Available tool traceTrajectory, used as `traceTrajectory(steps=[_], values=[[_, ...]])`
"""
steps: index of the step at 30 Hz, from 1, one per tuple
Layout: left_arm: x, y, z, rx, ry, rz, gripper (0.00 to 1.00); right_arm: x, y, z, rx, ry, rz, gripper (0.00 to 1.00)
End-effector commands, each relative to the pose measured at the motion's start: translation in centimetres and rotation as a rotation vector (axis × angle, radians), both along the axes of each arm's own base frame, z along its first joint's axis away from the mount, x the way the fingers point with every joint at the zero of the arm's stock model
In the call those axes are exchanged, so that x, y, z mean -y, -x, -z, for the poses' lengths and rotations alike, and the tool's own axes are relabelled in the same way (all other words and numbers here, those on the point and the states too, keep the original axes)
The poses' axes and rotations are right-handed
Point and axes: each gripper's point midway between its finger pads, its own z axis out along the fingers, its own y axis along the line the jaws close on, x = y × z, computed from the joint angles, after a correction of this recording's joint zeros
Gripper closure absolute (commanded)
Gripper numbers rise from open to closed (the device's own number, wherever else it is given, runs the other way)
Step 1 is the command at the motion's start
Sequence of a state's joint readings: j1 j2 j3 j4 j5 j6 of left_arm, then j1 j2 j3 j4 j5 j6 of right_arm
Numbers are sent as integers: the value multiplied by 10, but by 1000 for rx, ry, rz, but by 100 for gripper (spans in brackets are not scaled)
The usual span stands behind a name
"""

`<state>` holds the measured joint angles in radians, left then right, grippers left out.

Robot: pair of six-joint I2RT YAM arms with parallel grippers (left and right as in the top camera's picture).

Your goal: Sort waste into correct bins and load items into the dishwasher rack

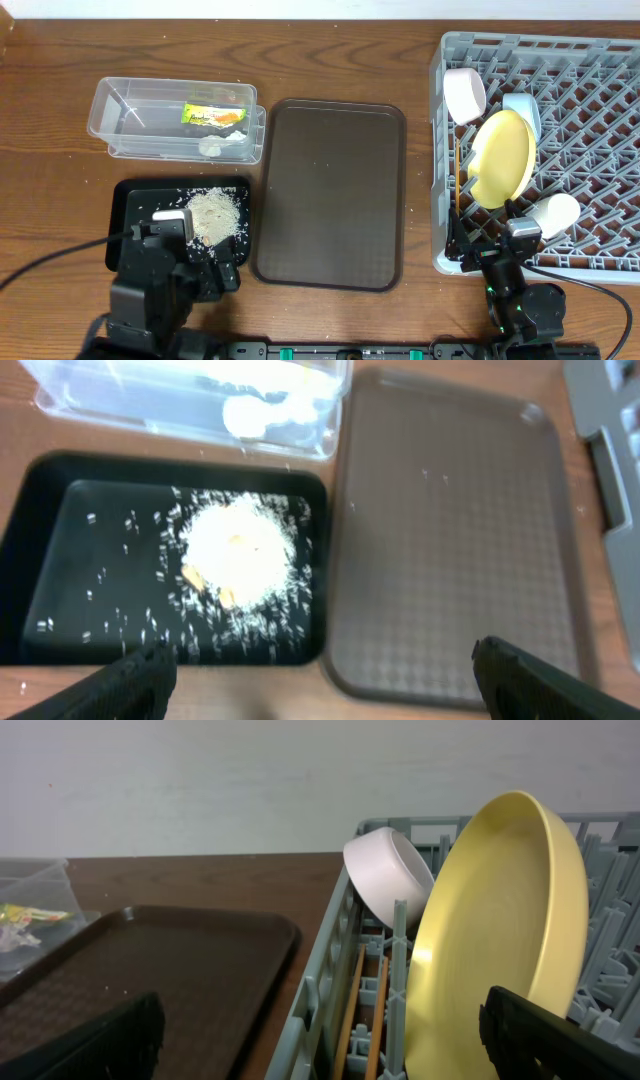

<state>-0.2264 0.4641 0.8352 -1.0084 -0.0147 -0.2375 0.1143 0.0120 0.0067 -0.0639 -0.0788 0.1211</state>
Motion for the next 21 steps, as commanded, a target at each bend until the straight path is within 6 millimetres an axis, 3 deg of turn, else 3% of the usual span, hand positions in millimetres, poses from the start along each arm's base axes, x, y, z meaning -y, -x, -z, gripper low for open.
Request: traceTrajectory(steps=[1,11,16,21], values=[[-12,-9,27,55,-61,-30,3,-1,0,0,2,2,-7,1],[-24,-53,77,377,-22,-129,3,-1,0,0,2,2,-7,1],[-26,-71,82,549,0,-148,3,-1,0,0,2,2,-6,1],[-25,-71,81,552,-83,-106,3,-1,0,0,2,2,-6,1]])
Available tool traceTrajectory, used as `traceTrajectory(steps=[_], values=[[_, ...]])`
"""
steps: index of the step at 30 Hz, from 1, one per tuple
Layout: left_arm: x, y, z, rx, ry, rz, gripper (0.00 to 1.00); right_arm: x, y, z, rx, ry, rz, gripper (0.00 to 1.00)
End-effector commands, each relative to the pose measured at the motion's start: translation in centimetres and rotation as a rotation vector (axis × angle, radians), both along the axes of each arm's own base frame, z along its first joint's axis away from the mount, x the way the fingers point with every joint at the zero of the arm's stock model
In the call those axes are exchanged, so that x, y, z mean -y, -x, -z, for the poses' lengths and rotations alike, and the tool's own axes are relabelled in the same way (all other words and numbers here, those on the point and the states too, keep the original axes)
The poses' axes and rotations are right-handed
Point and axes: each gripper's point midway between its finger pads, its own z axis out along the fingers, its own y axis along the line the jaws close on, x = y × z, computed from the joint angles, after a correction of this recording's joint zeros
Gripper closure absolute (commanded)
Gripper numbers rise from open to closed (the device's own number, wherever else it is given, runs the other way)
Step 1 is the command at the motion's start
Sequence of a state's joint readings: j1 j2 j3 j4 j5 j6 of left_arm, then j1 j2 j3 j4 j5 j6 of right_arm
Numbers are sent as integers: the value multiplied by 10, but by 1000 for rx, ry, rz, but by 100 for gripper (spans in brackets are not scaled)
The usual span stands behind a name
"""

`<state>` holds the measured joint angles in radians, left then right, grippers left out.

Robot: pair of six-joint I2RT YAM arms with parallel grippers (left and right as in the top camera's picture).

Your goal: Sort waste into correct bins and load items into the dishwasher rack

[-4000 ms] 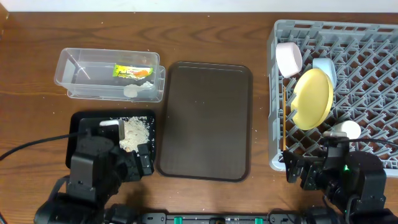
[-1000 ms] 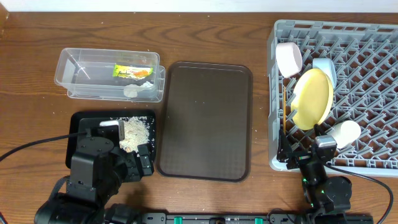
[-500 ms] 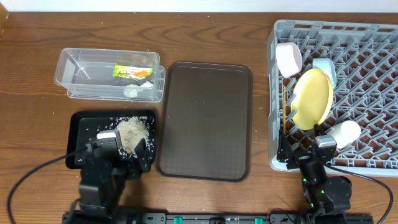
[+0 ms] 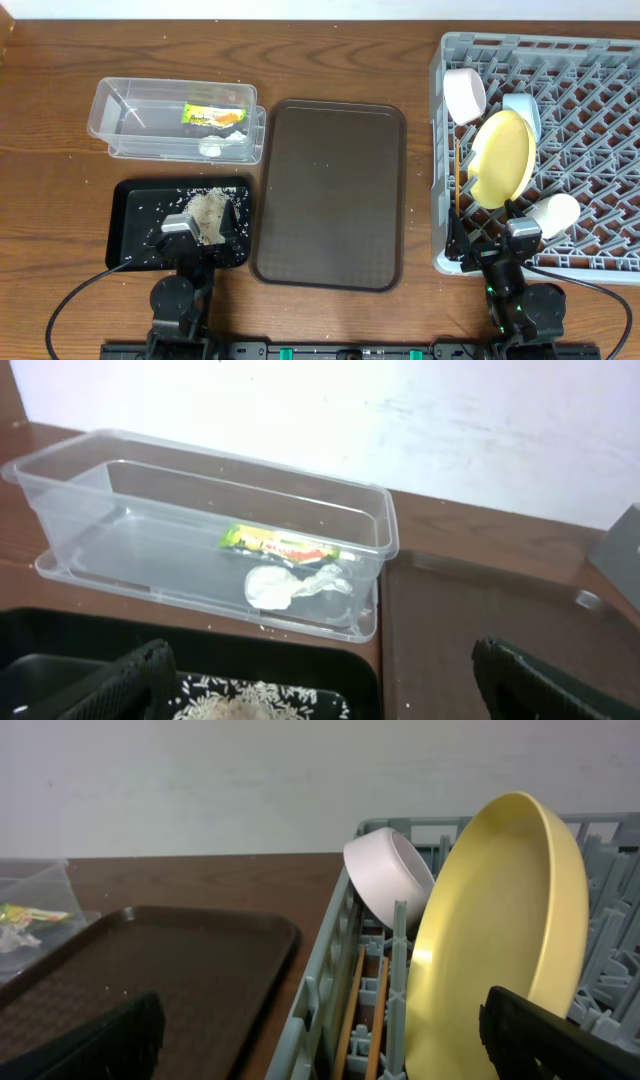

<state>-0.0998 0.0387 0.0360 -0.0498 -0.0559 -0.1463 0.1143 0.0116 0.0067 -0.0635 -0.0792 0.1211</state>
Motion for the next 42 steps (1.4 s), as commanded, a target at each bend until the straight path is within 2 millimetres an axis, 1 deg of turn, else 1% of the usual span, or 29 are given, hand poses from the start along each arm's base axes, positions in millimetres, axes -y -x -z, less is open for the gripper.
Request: traceTrajectory(steps=[1,4,8,42], values=[[-3,0,17,-37,-83,-2,3,-1,0,0,2,2,-6,1],[-3,1,16,-35,-83,-1,3,-1,0,0,2,2,-6,1],[-3,1,10,-9,-80,-2,3,-1,0,0,2,2,-6,1],[-3,1,12,-15,-81,-2,3,-1,0,0,2,2,-6,1]])
